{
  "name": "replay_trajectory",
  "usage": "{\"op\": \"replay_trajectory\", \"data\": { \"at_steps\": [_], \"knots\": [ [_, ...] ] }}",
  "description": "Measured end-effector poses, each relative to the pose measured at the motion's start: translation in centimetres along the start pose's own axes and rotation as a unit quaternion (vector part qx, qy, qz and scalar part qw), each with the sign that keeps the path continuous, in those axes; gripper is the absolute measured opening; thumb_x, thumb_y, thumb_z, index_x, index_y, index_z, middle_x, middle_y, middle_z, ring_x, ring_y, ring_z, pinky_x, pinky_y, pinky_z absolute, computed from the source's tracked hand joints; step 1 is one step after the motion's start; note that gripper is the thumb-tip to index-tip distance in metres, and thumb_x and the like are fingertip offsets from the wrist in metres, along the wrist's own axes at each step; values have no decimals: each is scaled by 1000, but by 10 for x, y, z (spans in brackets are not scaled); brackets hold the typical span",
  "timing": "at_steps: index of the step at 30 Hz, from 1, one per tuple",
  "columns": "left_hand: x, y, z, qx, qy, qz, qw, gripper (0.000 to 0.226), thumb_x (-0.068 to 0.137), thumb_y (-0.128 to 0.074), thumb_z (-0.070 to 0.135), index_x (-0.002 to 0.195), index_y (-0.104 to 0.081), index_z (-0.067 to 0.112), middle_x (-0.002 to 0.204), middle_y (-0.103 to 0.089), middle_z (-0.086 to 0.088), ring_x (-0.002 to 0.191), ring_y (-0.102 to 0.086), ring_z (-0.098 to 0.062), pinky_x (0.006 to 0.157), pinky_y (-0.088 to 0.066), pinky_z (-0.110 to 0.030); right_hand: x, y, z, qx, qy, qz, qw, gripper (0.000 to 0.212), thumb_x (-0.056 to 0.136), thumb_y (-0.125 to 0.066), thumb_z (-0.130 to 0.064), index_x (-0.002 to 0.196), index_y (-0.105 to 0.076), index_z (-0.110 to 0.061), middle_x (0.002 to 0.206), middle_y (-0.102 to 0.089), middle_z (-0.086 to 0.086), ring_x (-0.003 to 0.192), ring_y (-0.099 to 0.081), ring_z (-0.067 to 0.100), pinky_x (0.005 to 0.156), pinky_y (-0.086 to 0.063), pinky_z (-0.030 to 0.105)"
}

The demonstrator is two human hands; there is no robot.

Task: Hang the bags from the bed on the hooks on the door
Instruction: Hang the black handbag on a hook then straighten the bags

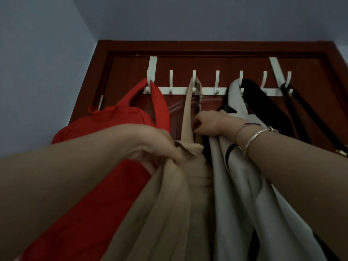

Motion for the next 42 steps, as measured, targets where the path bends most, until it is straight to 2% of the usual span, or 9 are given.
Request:
{"op": "replay_trajectory", "data": {
  "at_steps": [7,16,18,23,26,31,36,40,42],
  "knots": [
    [-1,26,6,-64,-20,180,981,20,84,-63,12,100,-68,1,95,-67,-19,79,-60,-24,74,-53,-35,-12,15,9,33,16,115,993,17,85,-50,-10,69,-53,-7,88,-62,16,90,-63,36,68,-46,36],
    [31,98,-14,-236,-52,373,896,38,85,-64,17,115,-60,-6,117,-63,-24,99,-64,-34,71,-45,-29,-18,3,15,-38,-16,67,997,23,83,-52,-11,103,-59,-4,114,-64,16,106,-61,32,76,-45,32],
    [38,96,-30,-216,-34,347,912,41,86,-63,20,118,-58,-6,123,-62,-24,108,-61,-37,74,-43,-30,-17,-6,16,-67,-13,5,998,21,83,-53,-15,101,-59,-8,113,-64,13,106,-61,30,75,-43,31],
    [48,52,-44,-206,-44,225,951,29,83,-67,28,96,-71,2,82,-72,-9,64,-66,-14,61,-55,-20,-20,-13,11,-50,0,-70,996,23,79,-62,-26,96,-66,-11,93,-63,3,95,-61,24,74,-40,30],
    [44,43,-36,-179,-65,233,953,30,80,-69,37,80,-70,7,70,-68,-5,54,-59,-9,46,-46,-12,-25,-7,6,-37,14,12,999,13,83,-55,-24,82,-66,-17,84,-62,1,90,-58,24,80,-29,33],
    [29,32,-41,-160,-66,167,971,39,75,-73,40,94,-72,5,89,-74,-8,76,-68,-17,72,-55,-26,-45,6,-14,127,40,111,985,27,88,-44,-30,74,-61,-15,69,-60,0,73,-59,23,73,-43,36],
    [12,41,-44,-173,-123,195,958,31,73,-77,34,88,-71,8,65,-68,2,45,-60,2,41,-45,-11,-47,38,-54,133,92,244,956,15,84,-47,-28,82,-58,-17,86,-61,4,89,-54,24,71,-42,37],
    [-4,78,-56,-89,-187,389,898,29,79,-71,29,101,-63,11,84,-61,-2,77,-62,-12,74,-49,-20,-21,26,-92,164,124,200,958,20,87,-52,-30,101,-58,-17,103,-60,9,109,-51,30,102,-37,43],
    [-11,99,-79,66,-123,491,860,47,80,-68,32,122,-51,20,116,-53,-6,111,-51,-27,99,-37,-35,-5,5,-101,217,91,112,965,42,86,-56,-41,120,-49,-17,112,-59,11,113,-54,30,93,-38,29]
  ]
}}
Point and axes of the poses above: each hand's wrist, its own x-axis towards the middle knuckle, its own y-axis out of the back of the hand, z = x × y, the point moved 6 cm from there along x, towards the middle knuckle
